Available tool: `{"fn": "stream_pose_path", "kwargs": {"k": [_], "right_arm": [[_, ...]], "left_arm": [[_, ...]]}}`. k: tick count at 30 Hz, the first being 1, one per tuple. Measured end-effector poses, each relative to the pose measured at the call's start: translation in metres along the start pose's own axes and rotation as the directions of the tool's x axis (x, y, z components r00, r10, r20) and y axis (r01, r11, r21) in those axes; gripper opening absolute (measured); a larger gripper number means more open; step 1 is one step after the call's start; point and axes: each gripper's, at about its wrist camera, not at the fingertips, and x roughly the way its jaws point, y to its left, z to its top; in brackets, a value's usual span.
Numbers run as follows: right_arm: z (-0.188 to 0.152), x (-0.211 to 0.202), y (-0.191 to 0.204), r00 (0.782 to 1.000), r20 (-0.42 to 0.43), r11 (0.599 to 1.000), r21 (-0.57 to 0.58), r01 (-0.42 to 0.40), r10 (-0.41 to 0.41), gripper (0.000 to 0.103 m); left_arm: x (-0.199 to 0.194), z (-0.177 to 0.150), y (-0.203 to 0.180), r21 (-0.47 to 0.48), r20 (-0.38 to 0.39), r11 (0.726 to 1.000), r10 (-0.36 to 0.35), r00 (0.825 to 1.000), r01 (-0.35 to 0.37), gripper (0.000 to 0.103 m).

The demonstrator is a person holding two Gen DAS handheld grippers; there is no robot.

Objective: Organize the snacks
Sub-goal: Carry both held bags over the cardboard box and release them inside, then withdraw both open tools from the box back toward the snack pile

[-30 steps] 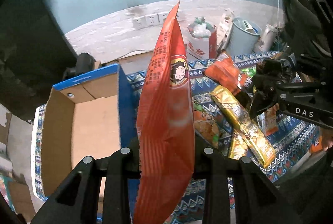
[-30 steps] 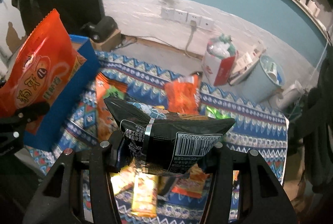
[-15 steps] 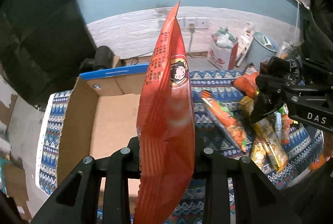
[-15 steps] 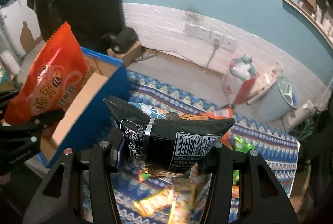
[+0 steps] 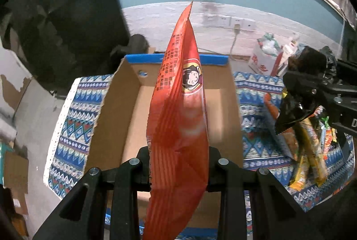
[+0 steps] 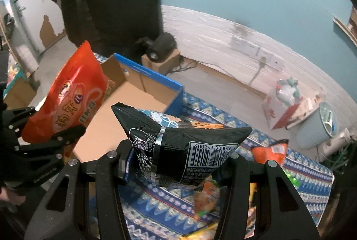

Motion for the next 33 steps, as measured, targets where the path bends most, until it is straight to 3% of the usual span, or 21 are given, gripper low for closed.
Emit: {"fn": "stream_pose_path", "kwargs": {"k": [17, 21, 25, 33], "right_arm": [[0.022, 0.055, 0.056, 0.991, -0.079, 0.992, -0.050, -0.112, 0.108, 0.052], [0.022, 0.065, 0.066, 0.988, -0.096, 0.990, -0.064, -0.124, 0.118, 0.052], [0.022, 0.072, 0.074, 0.986, -0.109, 0.988, -0.083, -0.134, 0.124, 0.052], [0.020, 0.086, 0.080, 0.981, -0.144, 0.984, -0.104, -0.143, 0.128, 0.053]], "left_arm": [[0.038, -0.015, 0.054, -0.101, -0.114, 0.993, 0.051, 0.992, -0.062, 0.031], [0.048, -0.017, 0.056, -0.090, -0.153, 0.991, 0.083, 0.985, -0.097, 0.037], [0.046, -0.018, 0.058, -0.079, -0.152, 0.988, 0.120, 0.981, -0.133, 0.058], [0.033, -0.018, 0.069, -0.100, -0.137, 0.984, 0.134, 0.982, -0.148, 0.064]]}}
